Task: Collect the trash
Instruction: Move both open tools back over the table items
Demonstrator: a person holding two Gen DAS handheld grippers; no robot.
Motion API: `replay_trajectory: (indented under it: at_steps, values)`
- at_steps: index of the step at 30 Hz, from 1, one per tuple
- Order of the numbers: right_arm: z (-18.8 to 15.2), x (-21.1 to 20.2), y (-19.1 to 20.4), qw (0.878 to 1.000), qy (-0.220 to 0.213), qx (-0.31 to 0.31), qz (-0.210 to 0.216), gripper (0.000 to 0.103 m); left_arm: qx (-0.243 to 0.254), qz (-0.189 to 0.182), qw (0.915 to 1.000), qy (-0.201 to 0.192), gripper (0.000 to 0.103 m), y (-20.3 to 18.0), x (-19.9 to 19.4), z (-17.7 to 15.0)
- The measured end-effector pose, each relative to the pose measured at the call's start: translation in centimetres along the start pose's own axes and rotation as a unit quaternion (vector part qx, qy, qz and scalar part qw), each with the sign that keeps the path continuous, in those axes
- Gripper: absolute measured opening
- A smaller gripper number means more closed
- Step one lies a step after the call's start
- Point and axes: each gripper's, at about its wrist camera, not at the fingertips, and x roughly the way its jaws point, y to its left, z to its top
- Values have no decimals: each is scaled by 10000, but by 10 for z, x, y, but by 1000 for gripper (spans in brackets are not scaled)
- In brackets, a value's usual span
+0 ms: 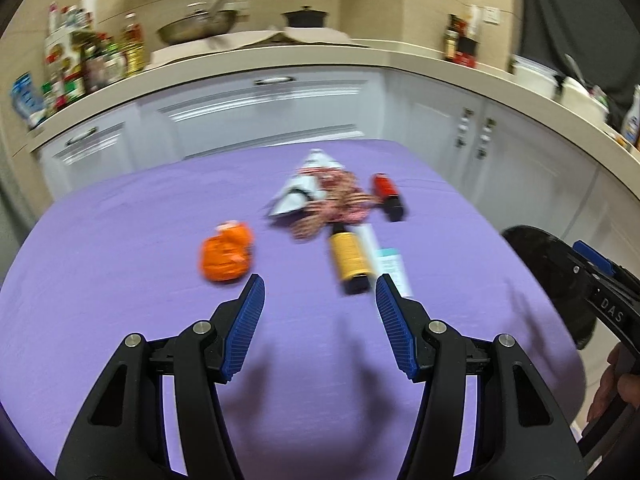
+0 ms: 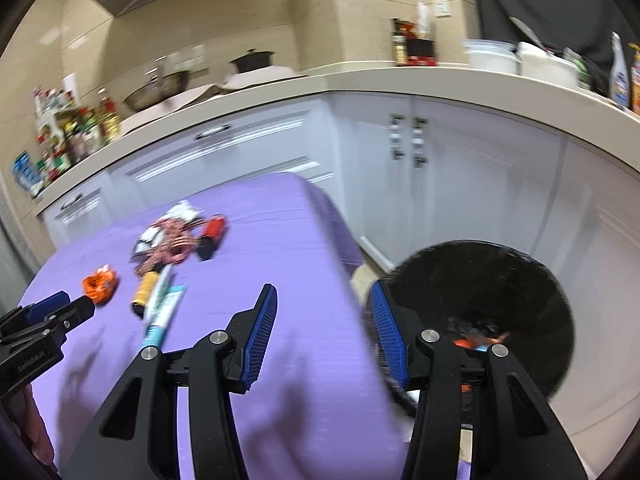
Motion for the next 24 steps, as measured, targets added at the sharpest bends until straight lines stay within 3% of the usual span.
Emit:
replay_trajectory:
  at_steps: [13,24]
  values:
    - [-6,24,84,9960,310,-653,517,49,-523,508,9973,22,56,79,-9,-14]
    - [-23,37,118,9900,760,-1040,579,49,-913,681,9934,109,56,125,-8,-26]
